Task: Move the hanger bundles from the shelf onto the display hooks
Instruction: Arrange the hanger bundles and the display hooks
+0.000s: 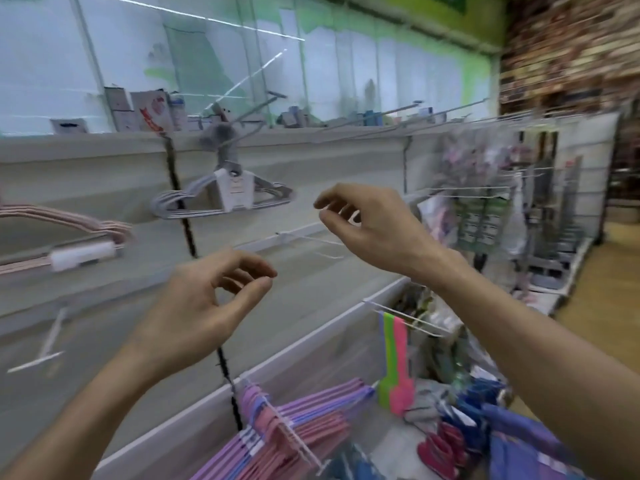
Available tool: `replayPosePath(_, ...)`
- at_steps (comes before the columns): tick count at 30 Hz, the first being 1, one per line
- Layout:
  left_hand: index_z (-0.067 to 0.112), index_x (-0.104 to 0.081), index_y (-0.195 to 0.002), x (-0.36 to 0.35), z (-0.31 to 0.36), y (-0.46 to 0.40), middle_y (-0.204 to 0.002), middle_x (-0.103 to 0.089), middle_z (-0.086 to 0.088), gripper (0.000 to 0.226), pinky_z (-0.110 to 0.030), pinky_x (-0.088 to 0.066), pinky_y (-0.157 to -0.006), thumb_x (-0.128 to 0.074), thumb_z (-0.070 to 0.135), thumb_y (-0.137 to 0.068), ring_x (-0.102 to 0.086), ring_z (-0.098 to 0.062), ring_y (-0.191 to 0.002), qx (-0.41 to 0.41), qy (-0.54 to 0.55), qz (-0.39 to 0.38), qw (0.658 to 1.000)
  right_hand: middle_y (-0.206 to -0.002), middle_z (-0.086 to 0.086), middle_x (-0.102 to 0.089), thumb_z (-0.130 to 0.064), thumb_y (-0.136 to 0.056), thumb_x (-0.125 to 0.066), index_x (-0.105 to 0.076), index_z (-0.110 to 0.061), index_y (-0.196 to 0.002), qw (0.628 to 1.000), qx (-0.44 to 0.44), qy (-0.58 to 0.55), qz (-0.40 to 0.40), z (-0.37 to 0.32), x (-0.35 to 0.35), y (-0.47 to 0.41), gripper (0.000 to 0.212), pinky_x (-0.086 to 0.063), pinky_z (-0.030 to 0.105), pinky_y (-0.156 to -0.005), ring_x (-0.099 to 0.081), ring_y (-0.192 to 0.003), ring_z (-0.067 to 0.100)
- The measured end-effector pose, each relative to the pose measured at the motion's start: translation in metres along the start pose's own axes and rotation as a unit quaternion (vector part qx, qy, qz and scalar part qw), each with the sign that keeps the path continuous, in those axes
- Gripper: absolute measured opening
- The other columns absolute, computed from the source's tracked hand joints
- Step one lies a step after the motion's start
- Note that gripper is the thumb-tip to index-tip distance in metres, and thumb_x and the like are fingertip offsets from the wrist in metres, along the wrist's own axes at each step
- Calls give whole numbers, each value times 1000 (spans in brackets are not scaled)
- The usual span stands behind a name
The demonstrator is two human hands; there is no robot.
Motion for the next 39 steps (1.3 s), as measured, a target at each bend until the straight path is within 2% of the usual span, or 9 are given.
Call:
replayPosePath(5, 24, -70, -98, -103, 62, -35, -90, -68, 21, 16, -20, -51, -72, -63, 31, -86, -66, -1, -84, -59, 31, -56, 996, -91, -7, -71, -28, -93, -58, -70, -21, -108, 998, -33, 53, 0, 67, 90, 46, 20, -55, 39, -75, -66, -80, 9)
replayPosePath(10, 26, -68, -99, -199, 117, -66, -89, -67, 20, 14, -22, -52, -70, -62, 35, -91, -65, -1, -82, -124, 77, -110, 983, -92, -4, -72, -25, -93, -59, -71, -16, -109, 992, -76, 101, 14, 128, 179, 93, 22, -55, 38, -76, -66, -81, 11)
replayPosePath(14, 24, -68, -98, -269, 159, -93, -88, -67, 18, 23, -25, -52, -68, -55, 42, -91, -65, -1, -80, -162, 137, -141, 967, -94, -4, -71, -24, -96, -59, -70, -14, -110, 981, -122, 148, 19, 171, 243, 130, 20, -56, 35, -77, -66, -82, 10)
replayPosePath(18, 28, -66, -100, -333, 194, -115, -89, -65, 19, 16, -27, -52, -68, -56, 39, -93, -63, -1, -81, -191, 164, -168, 953, -93, -6, -69, -27, -97, -59, -69, -17, -111, 968, -168, 186, 32, 213, 292, 166, 20, -57, 32, -76, -65, -82, 8)
replayPosePath(23, 28, -66, -102, -407, 226, -138, -91, -64, 20, 20, -20, -51, -70, -55, 43, -93, -62, 2, -84, -214, 205, -207, 932, -94, -10, -68, -31, -96, -58, -68, -23, -111, 940, -241, 242, 22, 269, 326, 214, 20, -57, 35, -75, -63, -84, 4)
replayPosePath(27, 24, -68, -103, -468, 241, -162, -92, -65, 19, 11, -20, -53, -70, -67, 24, -92, -64, 0, -85, -216, 231, -232, 920, -95, -10, -67, -31, -97, -57, -68, -23, -111, 915, -297, 273, 17, 316, 350, 241, 19, -57, 40, -76, -62, -85, 6)
replayPosePath(31, 30, -66, -103, -524, 252, -194, -92, -64, 24, 13, -11, -49, -71, -66, 24, -92, -62, 3, -89, -227, 251, -257, 905, -98, -7, -67, -28, -98, -58, -67, -20, -114, 894, -336, 295, 18, 367, 371, 253, 21, -56, 37, -79, -62, -85, 7)
replayPosePath(39, 28, -65, -110, -639, 255, -277, -94, -66, 18, 17, -24, -54, -76, -63, 26, -93, -63, -2, -92, -224, 297, -280, 885, -94, -10, -63, -24, -97, -57, -68, -18, -115, 859, -399, 319, 41, 488, 394, 257, 22, -57, 35, -81, -62, -84, 7)
Point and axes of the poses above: each hand's wrist, its own y-axis away from the middle knuckle, its own x-axis out of the back of the hand, z = x × y, the point moved 1 cm from there along -y, towards the middle knuckle
